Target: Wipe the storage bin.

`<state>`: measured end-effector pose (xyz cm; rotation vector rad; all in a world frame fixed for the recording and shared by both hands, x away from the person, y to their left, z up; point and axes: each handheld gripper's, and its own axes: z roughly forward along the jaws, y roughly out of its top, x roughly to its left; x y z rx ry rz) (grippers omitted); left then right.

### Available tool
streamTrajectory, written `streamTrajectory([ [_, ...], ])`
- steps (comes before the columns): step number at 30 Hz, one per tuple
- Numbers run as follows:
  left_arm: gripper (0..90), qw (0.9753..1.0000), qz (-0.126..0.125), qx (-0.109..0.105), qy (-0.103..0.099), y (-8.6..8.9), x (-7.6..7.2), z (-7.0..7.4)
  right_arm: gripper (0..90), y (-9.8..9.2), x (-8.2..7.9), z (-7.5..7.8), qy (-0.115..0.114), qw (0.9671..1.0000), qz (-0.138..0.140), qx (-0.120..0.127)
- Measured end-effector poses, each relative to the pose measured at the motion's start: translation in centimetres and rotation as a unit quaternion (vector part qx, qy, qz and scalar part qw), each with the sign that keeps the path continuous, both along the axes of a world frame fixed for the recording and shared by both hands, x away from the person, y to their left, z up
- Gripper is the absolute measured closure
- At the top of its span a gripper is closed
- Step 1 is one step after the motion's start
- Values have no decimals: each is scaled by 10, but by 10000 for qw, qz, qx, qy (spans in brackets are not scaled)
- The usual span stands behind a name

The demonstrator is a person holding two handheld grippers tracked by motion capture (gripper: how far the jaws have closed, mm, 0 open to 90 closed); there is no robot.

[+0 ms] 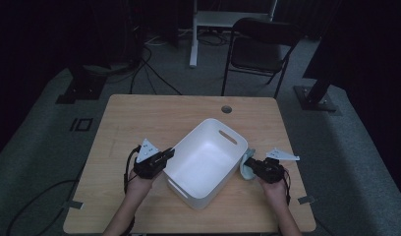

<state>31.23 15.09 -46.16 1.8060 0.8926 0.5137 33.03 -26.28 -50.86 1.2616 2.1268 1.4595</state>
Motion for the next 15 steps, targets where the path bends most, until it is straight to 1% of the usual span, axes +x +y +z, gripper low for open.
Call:
streamTrajectory([
  [5, 871, 10000, 7, -15, 5, 0, 0, 0, 841, -1, 3, -8, 174, 9998, 23, 24],
  [11, 871, 10000, 15, -6, 5, -1, 0, 0, 840, -1, 8, -18, 421, 9991, 29, -34],
  [13, 871, 10000, 21, -8, 6, -1, 0, 0, 840, -1, 7, -18, 426, 9991, 8, -31],
  [15, 870, 10000, 20, -20, 11, -1, 0, 0, 840, 0, 6, -14, 392, 9992, 2, -73],
])
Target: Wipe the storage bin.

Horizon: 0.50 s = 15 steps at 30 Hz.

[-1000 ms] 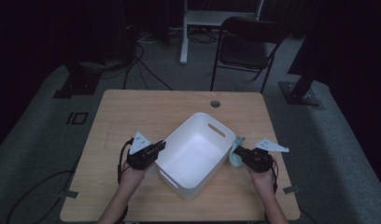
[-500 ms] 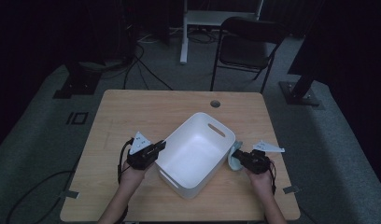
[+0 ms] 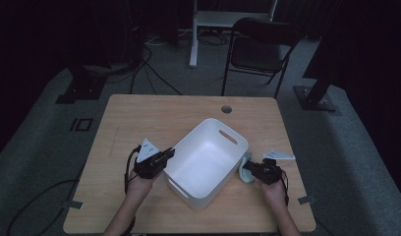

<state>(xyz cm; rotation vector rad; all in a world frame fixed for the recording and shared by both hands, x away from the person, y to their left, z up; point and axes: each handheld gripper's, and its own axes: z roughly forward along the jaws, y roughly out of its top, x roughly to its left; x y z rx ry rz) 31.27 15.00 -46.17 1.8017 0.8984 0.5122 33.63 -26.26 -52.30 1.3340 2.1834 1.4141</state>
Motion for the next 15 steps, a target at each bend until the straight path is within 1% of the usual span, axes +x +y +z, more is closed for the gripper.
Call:
streamTrajectory([
  [2, 870, 10000, 3, 2, -1, 0, 0, 0, 840, -1, -3, 6, -80, 9999, 19, 83],
  [8, 870, 10000, -1, 0, 0, -1, 0, 0, 840, 0, -14, 32, -420, 9987, 79, 286],
  [10, 870, 10000, 9, -2, -1, -1, 0, 0, 840, 0, -18, 39, -519, 9976, 145, 439],
  [13, 870, 10000, 4, 4, -2, -1, 0, 0, 839, 2, -25, 50, -772, 9946, 354, 588],
  [14, 870, 10000, 5, 10, -5, -1, 0, 0, 838, 2, -27, 53, -841, 9940, 385, 589],
  [15, 870, 10000, 4, 4, -3, -1, 0, 0, 838, 4, -29, 54, -887, 9938, 402, 536],
])
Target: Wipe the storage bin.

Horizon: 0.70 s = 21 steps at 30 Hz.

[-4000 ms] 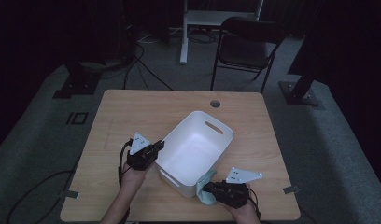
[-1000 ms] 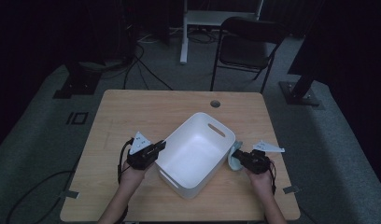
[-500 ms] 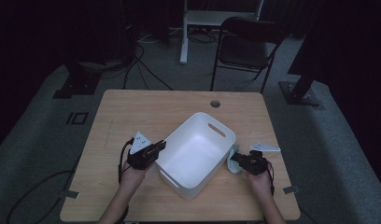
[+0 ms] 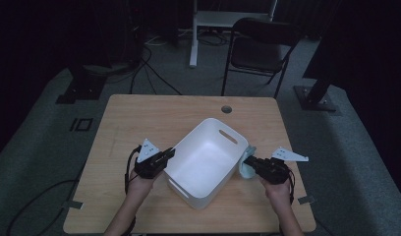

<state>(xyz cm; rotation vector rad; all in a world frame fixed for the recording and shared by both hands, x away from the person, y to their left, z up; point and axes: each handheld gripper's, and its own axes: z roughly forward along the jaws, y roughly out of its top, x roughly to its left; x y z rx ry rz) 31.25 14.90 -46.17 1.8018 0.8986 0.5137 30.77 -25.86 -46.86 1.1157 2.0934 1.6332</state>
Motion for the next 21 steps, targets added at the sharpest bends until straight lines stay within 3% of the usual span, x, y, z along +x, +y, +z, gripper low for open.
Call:
streamTrajectory([
  [2, 870, 10000, -1, 0, 1, 0, 0, 0, 838, 2, -1, 0, -73, 9999, -54, -130],
  [5, 871, 10000, -1, 1, -3, 0, 0, 0, 838, 2, 0, -4, -17, 9999, -73, -81],
  [8, 870, 10000, 0, 5, -7, 0, 0, 0, 838, 4, 0, -7, -13, 9997, -134, -186],
  [21, 870, 10000, 6, 52, -33, -1, -1, 0, 837, 10, 4, -35, 331, 9984, -327, -309],
])
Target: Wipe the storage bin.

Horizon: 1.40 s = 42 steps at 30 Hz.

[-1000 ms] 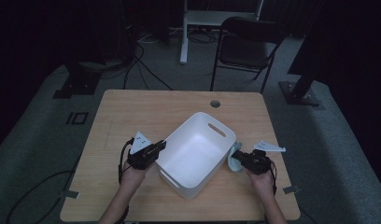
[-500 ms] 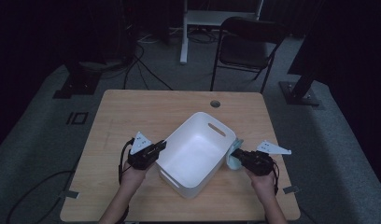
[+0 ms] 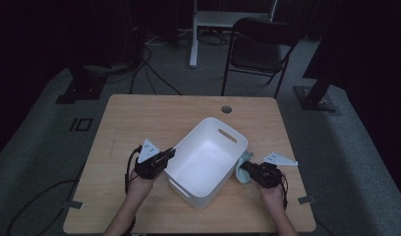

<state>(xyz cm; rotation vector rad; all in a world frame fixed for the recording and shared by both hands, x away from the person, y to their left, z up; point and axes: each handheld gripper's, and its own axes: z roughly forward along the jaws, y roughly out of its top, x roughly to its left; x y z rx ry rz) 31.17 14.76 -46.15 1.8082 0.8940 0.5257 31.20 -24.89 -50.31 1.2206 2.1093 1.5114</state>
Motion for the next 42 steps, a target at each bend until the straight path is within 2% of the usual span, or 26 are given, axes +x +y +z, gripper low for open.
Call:
streamTrajectory([
  [3, 869, 10000, 5, 23, -11, 0, 0, 0, 838, 0, 3, -5, 71, 9999, -55, 99],
  [10, 870, 10000, 10, 13, -2, 0, 0, 0, 837, 1, 6, -12, 187, 9998, -92, -3],
  [13, 870, 10000, 13, 10, 0, 0, 0, 0, 836, 0, 9, -16, 310, 9994, -98, -90],
  [18, 869, 10000, 26, -26, 9, -1, 1, 0, 837, -2, 16, -25, 559, 9984, -117, 9],
  [21, 870, 10000, 67, 12, -11, -2, 0, 0, 838, -2, 17, -26, 605, 9980, -153, -16],
  [24, 869, 9999, 102, 15, -12, -2, 0, 0, 838, 2, 13, -19, 529, 9985, -112, -110],
  [27, 868, 9999, 118, 16, -9, -2, 0, 0, 838, 6, 2, -6, 292, 9995, 31, -112],
  [33, 868, 9999, 107, 0, -3, -2, 0, 0, 837, 11, -19, 19, -246, 9989, 321, 237],
  [35, 868, 10000, 80, 4, -5, -2, 0, 0, 837, 14, -22, 23, -369, 9988, 314, 120],
  [36, 868, 10000, 70, 1, -4, -1, 0, 0, 837, 15, -22, 23, -409, 9987, 302, 76],
  [39, 868, 10000, 66, 3, -7, -2, 0, 0, 836, 14, -20, 19, -368, 9986, 320, 195],
  [42, 868, 10000, 64, -11, -11, -1, 0, 0, 836, 15, -19, 15, -334, 9990, 289, 57],
])
